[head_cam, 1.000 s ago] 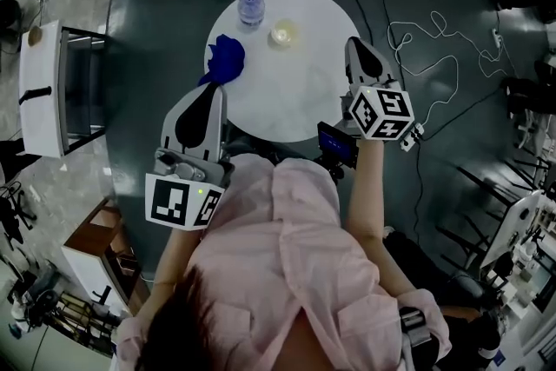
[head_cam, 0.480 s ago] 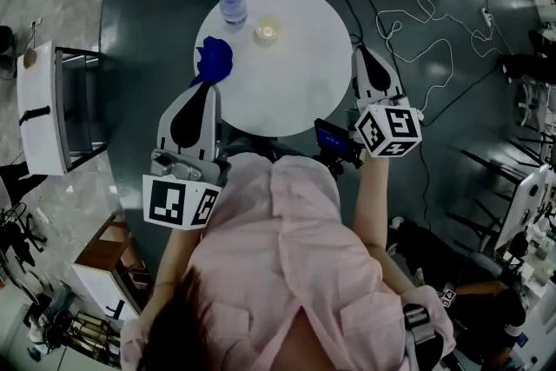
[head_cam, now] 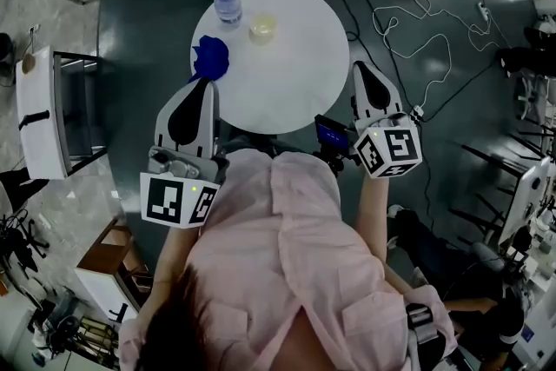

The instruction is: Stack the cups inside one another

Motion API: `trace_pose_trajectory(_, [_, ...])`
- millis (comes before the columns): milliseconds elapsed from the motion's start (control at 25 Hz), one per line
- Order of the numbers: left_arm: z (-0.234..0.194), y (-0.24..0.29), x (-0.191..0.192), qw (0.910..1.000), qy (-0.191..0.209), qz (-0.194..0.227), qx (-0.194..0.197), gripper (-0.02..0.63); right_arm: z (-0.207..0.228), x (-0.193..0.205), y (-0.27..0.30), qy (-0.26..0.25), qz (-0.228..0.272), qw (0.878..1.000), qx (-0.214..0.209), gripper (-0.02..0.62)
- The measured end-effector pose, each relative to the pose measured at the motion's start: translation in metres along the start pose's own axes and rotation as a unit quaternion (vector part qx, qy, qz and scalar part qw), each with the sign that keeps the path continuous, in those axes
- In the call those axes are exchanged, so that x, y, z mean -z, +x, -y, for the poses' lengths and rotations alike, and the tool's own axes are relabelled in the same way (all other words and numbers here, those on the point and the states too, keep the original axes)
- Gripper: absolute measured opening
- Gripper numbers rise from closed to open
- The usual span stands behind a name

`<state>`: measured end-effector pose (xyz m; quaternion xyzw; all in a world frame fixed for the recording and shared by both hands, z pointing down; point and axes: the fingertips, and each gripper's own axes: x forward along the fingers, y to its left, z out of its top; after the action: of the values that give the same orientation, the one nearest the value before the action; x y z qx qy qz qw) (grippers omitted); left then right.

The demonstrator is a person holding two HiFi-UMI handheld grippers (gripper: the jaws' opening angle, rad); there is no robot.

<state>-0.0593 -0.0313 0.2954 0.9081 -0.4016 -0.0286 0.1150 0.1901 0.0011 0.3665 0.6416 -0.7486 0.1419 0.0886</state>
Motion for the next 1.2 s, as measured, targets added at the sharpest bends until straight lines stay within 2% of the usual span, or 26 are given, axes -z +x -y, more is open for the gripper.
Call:
trace_pose_trajectory(320, [0.007,-0.001,-0.001,0.9999,0.004,-0.003,0.012,0.014,-0.013,0.007,-0.025,0.013,-0.008,1.0,-0.006,0.029])
trace_pose_trajectory(600, [0.007,-0.002,0.002,0.9999,0.005,-0.009,0.013,0.015,-0.044,0.012,-0.04,0.031,-0.011,0.999,-0.029,0.029])
trace_pose_trajectory(760, [0.005,-0.008,0.015,0.9998,0.0,-0.02,0.006,0.014,-0.066,0.02,-0.041,0.038,-0.008,0.998,-0.043,0.029])
trace_pose_trajectory(920, [0.007,-0.012,0.024,0.9997,-0.005,-0.024,0.005,0.014,-0.08,0.024,-0.041,0.053,-0.002,0.997,-0.048,0.031])
trace_pose_trajectory(1200, [0.022,-0.008,0.041,0.9991,-0.005,-0.033,0.027,0.015,-0.093,0.016,-0.036,0.051,0.027,0.996,-0.062,0.031])
